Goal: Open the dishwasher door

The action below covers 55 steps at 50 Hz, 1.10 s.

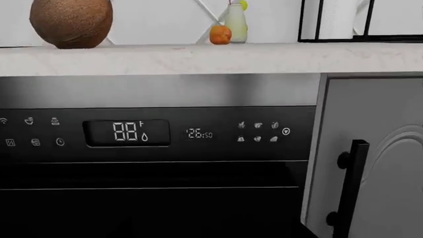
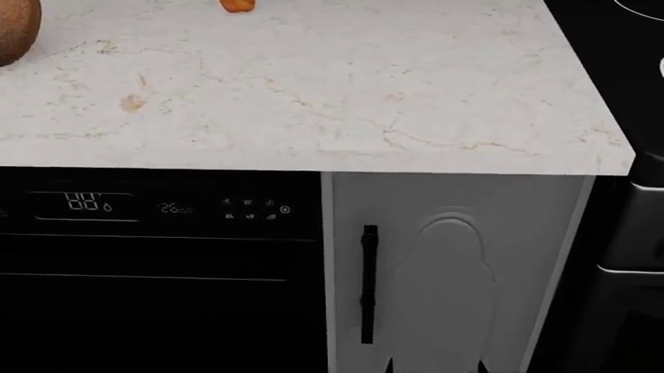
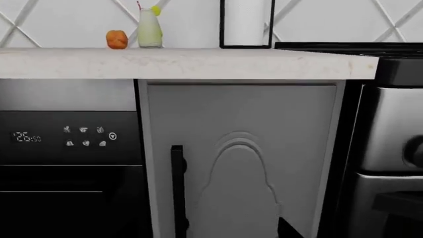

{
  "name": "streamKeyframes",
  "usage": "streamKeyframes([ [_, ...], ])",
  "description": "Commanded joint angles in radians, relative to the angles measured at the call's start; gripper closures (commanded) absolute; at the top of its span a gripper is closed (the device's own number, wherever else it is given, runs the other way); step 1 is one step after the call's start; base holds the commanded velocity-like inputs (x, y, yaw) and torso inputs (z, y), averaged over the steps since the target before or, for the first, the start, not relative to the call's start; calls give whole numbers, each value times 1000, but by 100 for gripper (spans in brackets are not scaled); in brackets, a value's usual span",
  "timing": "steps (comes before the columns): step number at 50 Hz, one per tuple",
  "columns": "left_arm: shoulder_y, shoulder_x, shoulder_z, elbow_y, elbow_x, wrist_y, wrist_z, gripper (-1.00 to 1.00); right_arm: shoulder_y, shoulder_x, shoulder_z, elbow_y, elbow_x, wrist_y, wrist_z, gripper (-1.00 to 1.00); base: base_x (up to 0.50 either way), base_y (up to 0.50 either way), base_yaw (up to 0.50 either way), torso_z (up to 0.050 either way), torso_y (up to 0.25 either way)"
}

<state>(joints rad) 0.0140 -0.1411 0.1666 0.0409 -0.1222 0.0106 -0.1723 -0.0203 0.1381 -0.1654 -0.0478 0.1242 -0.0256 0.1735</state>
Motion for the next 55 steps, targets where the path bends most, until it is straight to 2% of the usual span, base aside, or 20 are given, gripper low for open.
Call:
streamKeyframes([
  [1,2,-6,12,12,-11,-14,-6,-100,1,7,-8,3,1,4,18,-100,0,0,0,-50,0],
  [55,-12,-29,48,-48,-38,27,-28,-100,2,33,-40,9,33,-16,51,-100,0,0,0,-50,0],
])
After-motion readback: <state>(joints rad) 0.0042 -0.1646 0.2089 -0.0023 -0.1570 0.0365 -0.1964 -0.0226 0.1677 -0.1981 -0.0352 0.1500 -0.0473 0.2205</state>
